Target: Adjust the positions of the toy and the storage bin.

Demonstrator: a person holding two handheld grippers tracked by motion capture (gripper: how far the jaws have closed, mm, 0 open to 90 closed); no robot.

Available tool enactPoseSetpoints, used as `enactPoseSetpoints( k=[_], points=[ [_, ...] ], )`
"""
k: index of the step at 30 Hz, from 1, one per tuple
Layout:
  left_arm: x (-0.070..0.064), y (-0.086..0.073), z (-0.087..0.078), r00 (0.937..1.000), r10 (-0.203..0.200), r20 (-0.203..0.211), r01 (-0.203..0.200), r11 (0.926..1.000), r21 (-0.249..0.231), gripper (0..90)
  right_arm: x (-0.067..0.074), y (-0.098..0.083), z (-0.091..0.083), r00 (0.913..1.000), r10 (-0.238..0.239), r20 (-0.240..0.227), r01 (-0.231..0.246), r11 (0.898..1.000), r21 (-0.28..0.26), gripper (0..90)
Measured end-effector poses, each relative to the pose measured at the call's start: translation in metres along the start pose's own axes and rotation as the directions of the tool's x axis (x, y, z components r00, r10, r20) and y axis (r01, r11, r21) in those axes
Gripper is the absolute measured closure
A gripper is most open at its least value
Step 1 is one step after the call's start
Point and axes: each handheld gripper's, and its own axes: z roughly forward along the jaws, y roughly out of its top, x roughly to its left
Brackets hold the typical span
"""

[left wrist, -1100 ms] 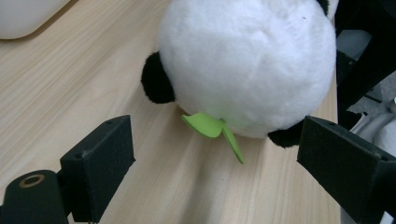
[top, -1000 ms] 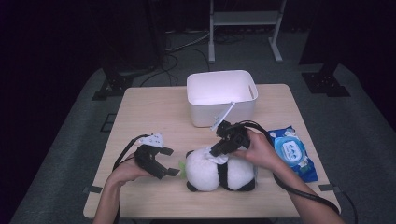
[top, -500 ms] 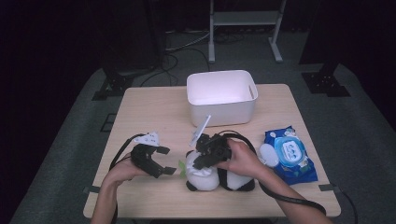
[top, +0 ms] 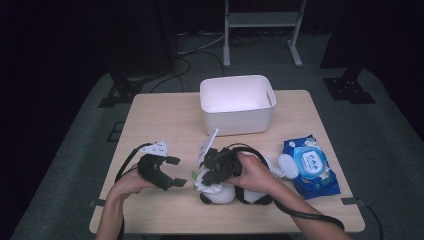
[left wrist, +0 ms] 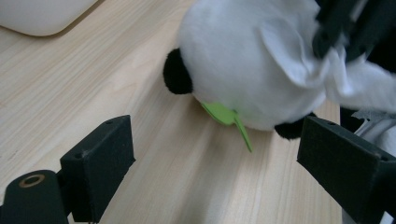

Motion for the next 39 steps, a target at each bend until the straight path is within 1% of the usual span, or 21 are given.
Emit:
enactPoseSetpoints(
  k=[1,5,7,8,9,11,14,15,16,17,19,22,24,26,28,29,30,32,34,35,39],
  points=[
    [0.0,0.001,0.001,1.0,0.001,0.002,-0.001,1.0,0.001,9.6,-0.002,-0.002,-0.003,1.0,0.007,0.003,-0.007,1.0,-0.007,81.3],
    [-0.002,0.003,0.003,0.9999,0.007,0.011,-0.007,1.0,0.006,9.6,-0.016,-0.016,-0.023,0.9971,0.062,0.044,-0.061,0.998,-0.025,81.3],
    [-0.002,0.003,0.005,0.9999,0.008,0.013,-0.009,0.9999,0.009,9.6,-0.026,-0.026,-0.033,0.9928,0.101,0.064,-0.099,0.994,-0.04,81.3],
    [-0.002,0.004,0.006,0.9999,0.007,0.015,-0.007,0.9999,0.008,9.6,-0.032,-0.035,-0.038,0.9893,0.125,0.075,-0.122,0.992,-0.043,81.3],
    [-0.003,0.004,0.007,0.9998,0.009,0.018,-0.009,0.9999,0.01,9.5,-0.036,-0.04,-0.042,0.9861,0.146,0.078,-0.143,0.989,-0.048,81.3],
    [-0.003,0.005,0.008,0.9998,0.012,0.019,-0.012,0.9999,0.012,9.6,-0.046,-0.057,-0.051,0.9758,0.196,0.097,-0.191,0.98,-0.057,81.3],
    [-0.004,0.006,0.009,0.9996,0.017,0.023,-0.017,0.9998,0.012,9.6,-0.058,-0.08,-0.064,0.9607,0.26,0.098,-0.252,0.964,-0.087,81.3],
    [-0.005,0.007,0.01,0.9994,0.021,0.027,-0.021,0.9997,0.014,9.6,-0.06,-0.085,-0.067,0.9562,0.274,0.103,-0.264,0.96,-0.095,81.3],
    [-0.005,0.008,0.011,0.9992,0.028,0.029,-0.028,0.9994,0.018,9.6,-0.062,-0.092,-0.072,0.9479,0.3,0.108,-0.289,0.951,-0.109,81.3],
    [-0.006,0.009,0.012,0.999,0.029,0.032,-0.03,0.9994,0.017,9.6,-0.064,-0.097,-0.075,0.943,0.312,0.115,-0.3,0.947,-0.115,81.3],
    [-0.007,0.011,0.014,0.9987,0.034,0.037,-0.035,0.9991,0.024,9.6,-0.067,-0.107,-0.08,0.9339,0.341,0.107,-0.326,0.935,-0.138,81.3],
    [-0.009,0.015,0.017,0.9983,0.038,0.045,-0.039,0.9989,0.027,9.6,-0.063,-0.112,-0.078,0.9381,0.334,0.093,-0.318,0.936,-0.15,81.4],
    [-0.01,0.017,0.019,0.9981,0.041,0.047,-0.042,0.9988,0.024,9.5,-0.059,-0.112,-0.075,0.9445,0.316,0.089,-0.3,0.941,-0.157,81.4],
    [-0.012,0.02,0.02,0.9977,0.042,0.053,-0.043,0.9989,0.019,9.5,-0.051,-0.111,-0.073,0.9504,0.299,0.084,-0.283,0.945,-0.167,81.4],
    [-0.013,0.024,0.022,0.9978,0.039,0.054,-0.039,0.9992,0.01,9.5,-0.045,-0.111,-0.072,0.9535,0.289,0.085,-0.272,0.947,-0.174,81.5],
    [-0.014,0.026,0.023,0.9974,0.044,0.057,-0.045,0.9989,0.011,9.5,-0.041,-0.112,-0.072,0.957,0.277,0.086,-0.258,0.949,-0.181,81.5],
    [-0.015,0.028,0.024,0.9972,0.047,0.058,-0.048,0.9988,0.012,9.0,-0.038,-0.112,-0.071,0.9574,0.276,0.084,-0.257,0.948,-0.187,81.5],
    [-0.016,0.032,0.028,0.9964,0.051,0.067,-0.052,0.9986,0.007,8.8,-0.032,-0.114,-0.07,0.9601,0.265,0.091,-0.244,0.951,-0.191,81.7],
    [-0.018,0.035,0.032,0.9948,0.062,0.081,-0.064,0.9979,0.015,8.8,-0.026,-0.116,-0.069,0.9633,0.254,0.086,-0.233,0.951,-0.202,81.9],
    [-0.019,0.036,0.034,0.9946,0.061,0.084,-0.062,0.9979,0.016,8.8,-0.023,-0.116,-0.068,0.9642,0.251,0.087,-0.229,0.952,-0.205,81.9],
    [-0.02,0.043,0.044,0.993,0.065,0.099,-0.069,0.9969,0.037,7.8,-0.012,-0.116,-0.066,0.9717,0.219,0.087,-0.198,0.958,-0.208,82.0]
  ],
)
